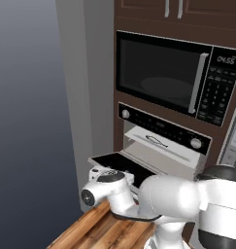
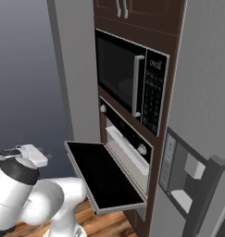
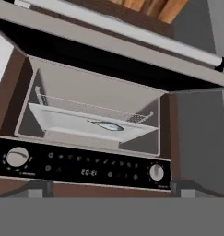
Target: Place the fish on the top rack of the oven, and slide the tray back inside. Close the oven door.
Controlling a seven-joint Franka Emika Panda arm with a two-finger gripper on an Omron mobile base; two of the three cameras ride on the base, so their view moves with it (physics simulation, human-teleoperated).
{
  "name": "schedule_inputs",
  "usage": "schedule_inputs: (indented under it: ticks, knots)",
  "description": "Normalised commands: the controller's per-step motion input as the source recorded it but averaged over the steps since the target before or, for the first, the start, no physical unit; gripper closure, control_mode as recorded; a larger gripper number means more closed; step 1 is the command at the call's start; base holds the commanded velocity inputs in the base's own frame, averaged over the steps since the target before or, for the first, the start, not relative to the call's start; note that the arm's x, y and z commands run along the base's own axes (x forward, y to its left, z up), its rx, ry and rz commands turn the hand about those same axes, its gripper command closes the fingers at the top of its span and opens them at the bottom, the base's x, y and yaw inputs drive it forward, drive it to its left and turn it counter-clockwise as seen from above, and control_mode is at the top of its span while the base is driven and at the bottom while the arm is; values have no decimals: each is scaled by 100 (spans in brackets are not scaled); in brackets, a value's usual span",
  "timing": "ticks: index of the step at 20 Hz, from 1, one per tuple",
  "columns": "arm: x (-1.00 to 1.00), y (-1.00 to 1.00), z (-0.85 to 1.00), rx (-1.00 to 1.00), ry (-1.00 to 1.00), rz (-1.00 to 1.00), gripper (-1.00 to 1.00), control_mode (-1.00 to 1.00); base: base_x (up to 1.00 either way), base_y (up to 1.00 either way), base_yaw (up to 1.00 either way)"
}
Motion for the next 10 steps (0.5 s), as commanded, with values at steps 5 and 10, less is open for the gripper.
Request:
schedule_inputs:
  ticks: [5,10]
  knots:
    - [-19,100,-20,-17,-16,-16,-100,-100,0,0,0]
    - [-8,87,-46,-14,-15,-25,-100,-100,0,0,0]
